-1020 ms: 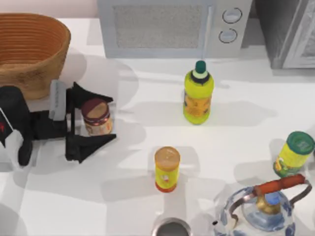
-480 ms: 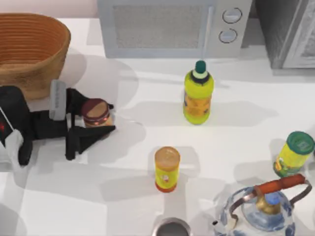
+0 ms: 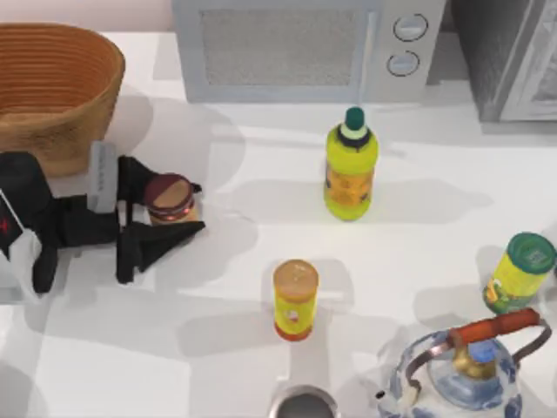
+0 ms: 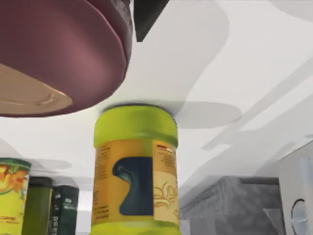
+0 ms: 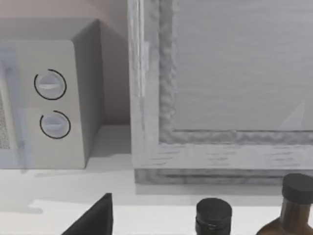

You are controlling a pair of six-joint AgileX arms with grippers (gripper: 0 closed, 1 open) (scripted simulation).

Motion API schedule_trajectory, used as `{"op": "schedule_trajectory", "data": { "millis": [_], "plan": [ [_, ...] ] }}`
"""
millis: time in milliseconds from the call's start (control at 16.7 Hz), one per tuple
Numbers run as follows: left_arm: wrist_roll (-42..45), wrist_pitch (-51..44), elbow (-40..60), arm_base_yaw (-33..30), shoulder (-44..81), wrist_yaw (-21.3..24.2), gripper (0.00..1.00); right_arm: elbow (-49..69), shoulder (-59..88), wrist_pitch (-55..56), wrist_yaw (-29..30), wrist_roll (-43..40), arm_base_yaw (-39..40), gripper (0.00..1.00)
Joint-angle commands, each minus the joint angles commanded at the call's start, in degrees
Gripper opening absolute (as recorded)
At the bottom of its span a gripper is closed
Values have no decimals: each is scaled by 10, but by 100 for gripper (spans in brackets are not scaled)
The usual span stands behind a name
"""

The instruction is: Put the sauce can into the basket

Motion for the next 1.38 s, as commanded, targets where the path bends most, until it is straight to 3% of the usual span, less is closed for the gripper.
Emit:
{"op": "schedule_trajectory", "data": {
  "millis": [540, 960, 1140, 1380],
  "plan": [
    [-1, -12, -10, 1, -19, -3, 0, 0, 0, 0, 0, 0, 0, 100],
    [-17, -148, -44, -9, -212, 17, 0, 0, 0, 0, 0, 0, 0, 100],
    [-18, -235, -16, 28, -282, 15, 0, 0, 0, 0, 0, 0, 0, 100],
    [-15, -356, 49, 129, -326, -13, 0, 0, 0, 0, 0, 0, 0, 100]
  ]
}}
